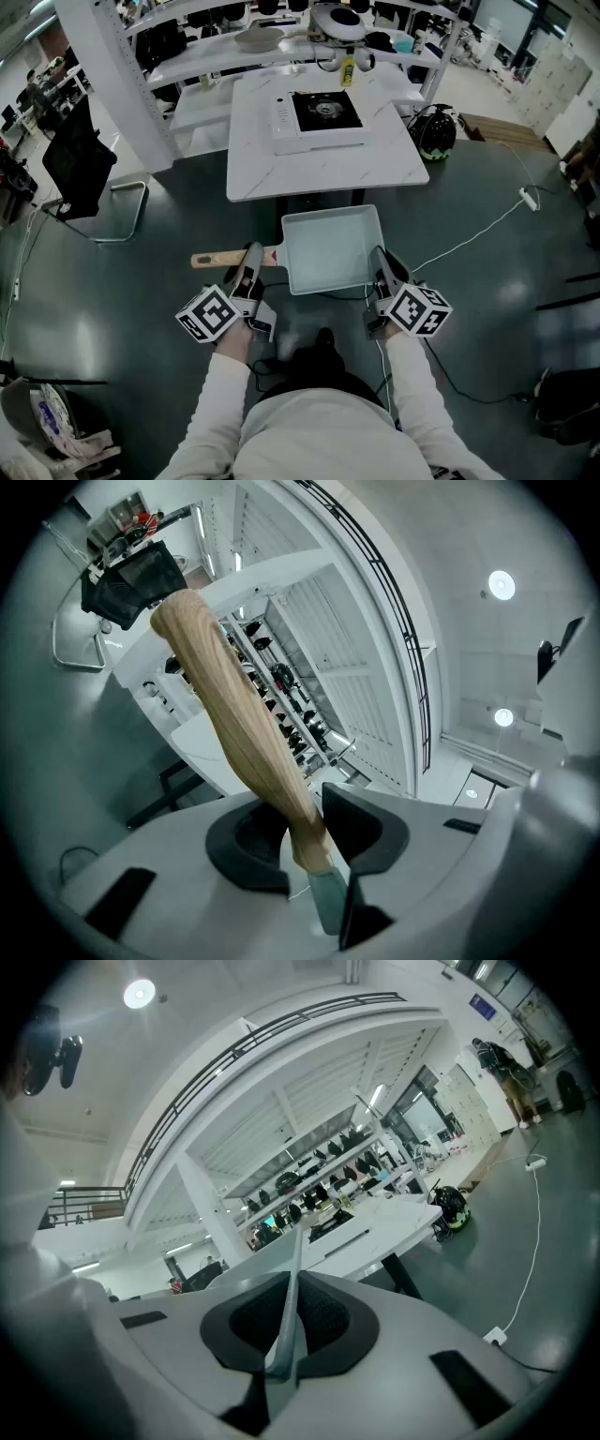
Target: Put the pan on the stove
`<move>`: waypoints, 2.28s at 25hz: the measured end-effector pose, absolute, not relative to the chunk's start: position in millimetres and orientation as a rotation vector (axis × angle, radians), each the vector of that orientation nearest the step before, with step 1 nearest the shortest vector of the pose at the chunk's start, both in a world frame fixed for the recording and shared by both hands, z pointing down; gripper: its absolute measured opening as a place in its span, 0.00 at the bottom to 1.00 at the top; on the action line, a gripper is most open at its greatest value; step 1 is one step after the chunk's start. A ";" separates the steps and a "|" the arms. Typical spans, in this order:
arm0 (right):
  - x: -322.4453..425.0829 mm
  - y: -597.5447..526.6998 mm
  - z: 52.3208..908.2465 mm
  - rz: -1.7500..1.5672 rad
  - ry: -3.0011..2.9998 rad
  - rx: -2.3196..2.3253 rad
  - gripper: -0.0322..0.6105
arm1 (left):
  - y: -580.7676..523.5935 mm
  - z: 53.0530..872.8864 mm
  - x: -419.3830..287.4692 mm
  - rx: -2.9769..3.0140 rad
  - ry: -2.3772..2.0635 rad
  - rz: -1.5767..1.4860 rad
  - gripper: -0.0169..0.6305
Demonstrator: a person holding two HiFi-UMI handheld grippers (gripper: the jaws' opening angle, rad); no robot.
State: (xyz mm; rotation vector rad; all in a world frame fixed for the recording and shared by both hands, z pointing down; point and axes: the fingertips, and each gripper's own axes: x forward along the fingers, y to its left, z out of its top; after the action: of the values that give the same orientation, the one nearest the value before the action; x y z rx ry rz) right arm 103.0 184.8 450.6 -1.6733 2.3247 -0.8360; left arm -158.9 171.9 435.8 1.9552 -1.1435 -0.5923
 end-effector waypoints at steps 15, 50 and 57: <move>92.7 175.5 462.1 -0.876 2.328 -1.644 0.12 | 165.9 441.3 -168.1 1.954 -1.171 -0.580 0.22; 165.4 -97.0 456.6 -0.889 2.413 -1.546 0.12 | -87.8 435.7 -94.2 1.924 -1.240 -0.591 0.22; 155.3 -171.2 455.3 -0.876 2.387 -1.567 0.12 | -166.6 437.4 -104.7 1.929 -1.214 -0.586 0.22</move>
State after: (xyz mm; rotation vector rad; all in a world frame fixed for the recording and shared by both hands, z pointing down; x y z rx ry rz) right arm 155.3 -171.2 455.3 -1.5667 2.3866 -0.8760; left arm -104.7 -166.6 437.4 1.9287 -1.2142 -0.5861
